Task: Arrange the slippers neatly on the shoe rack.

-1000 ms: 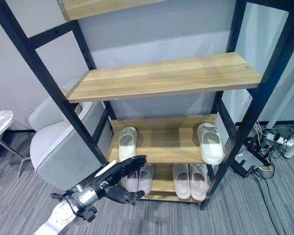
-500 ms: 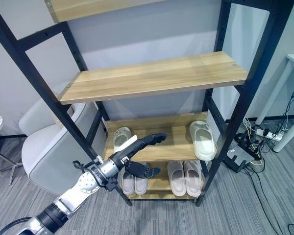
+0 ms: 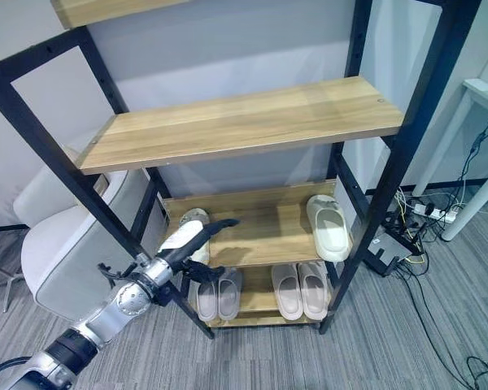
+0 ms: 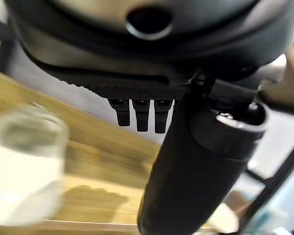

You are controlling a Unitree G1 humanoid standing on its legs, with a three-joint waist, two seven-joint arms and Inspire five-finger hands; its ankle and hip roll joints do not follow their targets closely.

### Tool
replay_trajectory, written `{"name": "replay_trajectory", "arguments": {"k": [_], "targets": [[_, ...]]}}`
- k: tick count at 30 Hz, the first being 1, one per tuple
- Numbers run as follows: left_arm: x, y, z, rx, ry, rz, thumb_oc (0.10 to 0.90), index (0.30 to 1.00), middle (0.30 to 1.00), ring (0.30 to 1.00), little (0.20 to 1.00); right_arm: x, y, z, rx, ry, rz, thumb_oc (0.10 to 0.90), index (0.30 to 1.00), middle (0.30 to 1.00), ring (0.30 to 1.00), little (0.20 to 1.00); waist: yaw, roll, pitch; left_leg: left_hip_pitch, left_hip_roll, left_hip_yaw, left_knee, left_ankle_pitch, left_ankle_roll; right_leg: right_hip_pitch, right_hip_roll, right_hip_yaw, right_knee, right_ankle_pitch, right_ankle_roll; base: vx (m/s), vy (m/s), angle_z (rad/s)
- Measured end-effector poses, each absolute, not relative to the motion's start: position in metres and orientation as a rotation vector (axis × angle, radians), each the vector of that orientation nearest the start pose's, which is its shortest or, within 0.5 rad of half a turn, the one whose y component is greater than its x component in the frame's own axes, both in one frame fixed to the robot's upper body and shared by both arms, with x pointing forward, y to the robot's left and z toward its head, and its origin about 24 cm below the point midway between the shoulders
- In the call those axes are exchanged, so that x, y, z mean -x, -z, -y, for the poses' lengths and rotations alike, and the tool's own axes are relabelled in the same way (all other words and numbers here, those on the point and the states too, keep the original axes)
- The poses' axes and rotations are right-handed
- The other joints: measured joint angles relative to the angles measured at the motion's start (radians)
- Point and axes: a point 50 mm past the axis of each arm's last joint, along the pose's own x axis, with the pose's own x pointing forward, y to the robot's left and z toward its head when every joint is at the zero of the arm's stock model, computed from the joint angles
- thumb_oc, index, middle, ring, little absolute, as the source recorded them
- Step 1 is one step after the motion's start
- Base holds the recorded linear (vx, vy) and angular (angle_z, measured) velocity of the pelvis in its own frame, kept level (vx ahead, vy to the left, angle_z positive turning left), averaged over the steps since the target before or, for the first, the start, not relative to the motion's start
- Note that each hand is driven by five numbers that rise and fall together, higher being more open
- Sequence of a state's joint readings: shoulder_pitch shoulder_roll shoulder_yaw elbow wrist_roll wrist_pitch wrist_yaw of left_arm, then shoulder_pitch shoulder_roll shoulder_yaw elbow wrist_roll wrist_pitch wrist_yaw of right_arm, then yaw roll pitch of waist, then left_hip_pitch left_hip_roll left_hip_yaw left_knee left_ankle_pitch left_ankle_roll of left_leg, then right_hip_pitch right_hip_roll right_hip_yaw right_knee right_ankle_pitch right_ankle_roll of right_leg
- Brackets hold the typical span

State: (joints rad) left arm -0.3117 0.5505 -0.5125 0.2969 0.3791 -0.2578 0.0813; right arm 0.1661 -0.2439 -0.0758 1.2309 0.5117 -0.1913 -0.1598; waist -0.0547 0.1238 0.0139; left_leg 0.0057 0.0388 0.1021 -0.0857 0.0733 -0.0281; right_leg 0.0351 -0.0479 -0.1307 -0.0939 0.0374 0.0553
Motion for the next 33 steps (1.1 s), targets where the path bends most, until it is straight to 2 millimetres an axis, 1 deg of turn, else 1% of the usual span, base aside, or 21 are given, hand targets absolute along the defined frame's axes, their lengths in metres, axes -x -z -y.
{"name": "replay_trajectory", "arguments": {"k": [2, 4, 5, 8, 10, 13, 14, 18, 20, 21, 24, 25, 27, 28, 30, 33], "targets": [[-0.287, -0.046, -0.151, -1.016, 0.459, 0.227, 0.800, 0.900, 0.900, 0.900, 0.900, -0.021, 0.157, 0.270, -0.117, 0.747, -1.127, 0.800, 0.900, 0.900, 0.900, 0.900, 0.001, -0.002, 0.005, 0.000, -0.001, 0.000, 0.000, 0.000, 0.000, 0.000, -0.001, 0.000, 0.000, 0.000, 0.000, 0.03, -0.012, -0.02], [-0.288, -0.047, -0.156, -1.039, 0.435, 0.234, 0.800, 0.900, 0.900, 0.900, 0.900, -0.023, 0.157, 0.270, -0.120, 0.743, -1.120, 0.800, 0.900, 0.900, 0.900, 0.900, 0.001, 0.001, 0.017, 0.002, -0.002, 0.001, 0.001, 0.000, 0.001, 0.001, -0.002, 0.002, 0.000, 0.001, 0.000, 0.06, -0.024, -0.02], [-0.289, -0.048, -0.159, -1.062, 0.413, 0.239, 0.800, 0.900, 0.900, 0.900, 0.900, -0.024, 0.156, 0.271, -0.130, 0.748, -1.114, 0.800, 0.900, 0.900, 0.900, 0.900, 0.001, -0.002, 0.030, 0.002, -0.002, 0.002, 0.003, 0.000, 0.001, 0.001, -0.002, 0.002, 0.000, 0.001, 0.001, 0.06, -0.023, -0.01], [-0.286, -0.046, -0.173, -1.080, 0.329, 0.223, 0.800, 0.900, 0.900, 0.900, 0.900, -0.023, 0.156, 0.271, -0.132, 0.750, -1.111, 0.800, 0.900, 0.900, 0.900, 0.900, -0.005, -0.004, 0.033, -0.001, -0.001, 0.007, 0.003, -0.001, 0.002, -0.006, -0.001, 0.009, 0.000, 0.001, 0.001, 0.03, -0.015, -0.05], [-0.287, -0.046, -0.178, -1.091, 0.295, 0.214, 0.800, 0.900, 0.900, 0.900, 0.900, -0.023, 0.156, 0.272, -0.131, 0.751, -1.112, 0.800, 0.900, 0.900, 0.900, 0.900, -0.002, -0.004, 0.041, -0.002, -0.001, 0.013, 0.004, -0.001, 0.003, -0.009, -0.001, 0.012, 0.000, 0.001, 0.000, 0.03, -0.010, -0.07], [-0.287, -0.046, -0.178, -1.098, 0.297, 0.216, 0.800, 0.900, 0.900, 0.900, 0.900, -0.024, 0.156, 0.271, -0.132, 0.748, -1.110, 0.800, 0.900, 0.900, 0.900, 0.900, -0.004, 0.000, 0.045, -0.003, -0.002, 0.018, 0.003, -0.004, 0.006, -0.011, -0.003, 0.015, 0.000, 0.001, 0.001, 0.02, -0.003, -0.03], [-0.288, -0.047, -0.177, -1.103, 0.299, 0.220, 0.800, 0.900, 0.900, 0.900, 0.900, -0.025, 0.156, 0.271, -0.132, 0.746, -1.107, 0.800, 0.900, 0.900, 0.900, 0.900, -0.011, 0.003, 0.046, -0.004, -0.003, 0.019, 0.003, -0.004, 0.006, -0.013, -0.003, 0.016, 0.000, 0.001, 0.001, 0.00, 0.000, 0.00], [-0.296, -0.053, -0.174, -1.145, 0.292, 0.245, 0.800, 0.900, 0.900, 0.900, 0.900, -0.029, 0.156, 0.271, -0.132, 0.739, -1.098, 0.800, 0.900, 0.900, 0.900, 0.900, -0.025, 0.010, 0.045, -0.021, -0.003, 0.021, 0.000, -0.005, 0.006, -0.031, -0.004, 0.016, 0.000, 0.004, 0.001, 0.00, -0.003, -0.03], [-0.300, -0.058, -0.171, -1.140, 0.279, 0.268, 0.800, 0.900, 0.900, 0.900, 0.900, -0.030, 0.156, 0.271, -0.106, 0.719, -1.103, 0.800, 0.900, 0.900, 0.900, 0.900, -0.031, 0.014, 0.047, -0.032, -0.003, 0.030, 0.003, -0.004, 0.006, -0.047, -0.003, 0.026, 0.000, 0.008, -0.001, 0.01, -0.002, -0.11], [-0.302, -0.061, -0.171, -1.142, 0.274, 0.278, 0.800, 0.900, 0.900, 0.900, 0.900, -0.031, 0.156, 0.269, -0.095, 0.702, -1.105, 0.800, 0.900, 0.900, 0.900, 0.900, -0.032, 0.015, 0.047, -0.039, -0.003, 0.031, 0.004, -0.004, 0.007, -0.055, -0.003, 0.027, 0.000, 0.015, -0.008, 0.00, 0.001, -0.09], [-0.309, -0.070, -0.168, -1.168, 0.262, 0.313, 0.800, 0.900, 0.900, 0.900, 0.900, -0.035, 0.156, 0.267, -0.078, 0.670, -1.106, 0.800, 0.900, 0.900, 0.900, 0.900, -0.043, 0.015, 0.047, -0.054, -0.003, 0.037, 0.004, -0.003, 0.007, -0.072, -0.003, 0.029, 0.000, 0.017, -0.009, -0.01, -0.001, -0.06], [-0.314, -0.077, -0.165, -1.192, 0.248, 0.347, 0.800, 0.900, 0.900, 0.900, 0.900, -0.038, 0.156, 0.267, -0.058, 0.649, -1.099, 0.800, 0.900, 0.900, 0.900, 0.900, -0.046, 0.015, 0.048, -0.063, -0.003, 0.040, 0.004, -0.003, 0.008, -0.082, -0.004, 0.032, 0.000, 0.020, -0.009, -0.02, 0.003, -0.04], [-0.322, -0.084, -0.160, -1.247, 0.251, 0.380, 0.800, 0.900, 0.900, 0.900, 0.900, -0.040, 0.156, 0.267, -0.049, 0.639, -1.094, 0.800, 0.900, 0.900, 0.900, 0.900, -0.046, 0.013, 0.049, -0.068, -0.003, 0.042, 0.004, -0.003, 0.008, -0.088, -0.004, 0.034, 0.000, 0.020, -0.008, -0.02, 0.003, -0.04], [-0.328, -0.092, -0.156, -1.312, 0.248, 0.414, 0.800, 0.900, 0.900, 0.900, 0.900, -0.044, 0.154, 0.267, -0.049, 0.632, -1.075, 0.800, 0.900, 0.900, 0.900, 0.900, -0.046, 0.014, 0.049, -0.083, -0.003, 0.044, 0.004, -0.003, 0.008, -0.103, -0.004, 0.037, 0.000, 0.017, -0.001, -0.02, 0.008, -0.05], [-0.332, -0.099, -0.155, -1.358, 0.226, 0.445, 0.800, 0.900, 0.900, 0.900, 0.900, -0.049, 0.153, 0.266, -0.034, 0.612, -1.052, 0.800, 0.900, 0.900, 0.900, 0.900, -0.052, 0.015, 0.051, -0.097, -0.003, 0.050, 0.004, 0.000, 0.010, -0.117, -0.004, 0.042, 0.000, 0.029, -0.005, -0.02, 0.004, -0.10], [-0.332, -0.100, -0.154, -1.374, 0.225, 0.454, 0.800, 0.900, 0.900, 0.900, 0.900, -0.050, 0.153, 0.264, -0.004, 0.576, -1.056, 0.800, 0.900, 0.900, 0.900, 0.900, -0.058, 0.013, 0.053, -0.097, -0.003, 0.053, 0.004, 0.000, 0.010, -0.120, -0.004, 0.045, 0.007, 0.030, -0.005, -0.01, -0.004, -0.05]]}}
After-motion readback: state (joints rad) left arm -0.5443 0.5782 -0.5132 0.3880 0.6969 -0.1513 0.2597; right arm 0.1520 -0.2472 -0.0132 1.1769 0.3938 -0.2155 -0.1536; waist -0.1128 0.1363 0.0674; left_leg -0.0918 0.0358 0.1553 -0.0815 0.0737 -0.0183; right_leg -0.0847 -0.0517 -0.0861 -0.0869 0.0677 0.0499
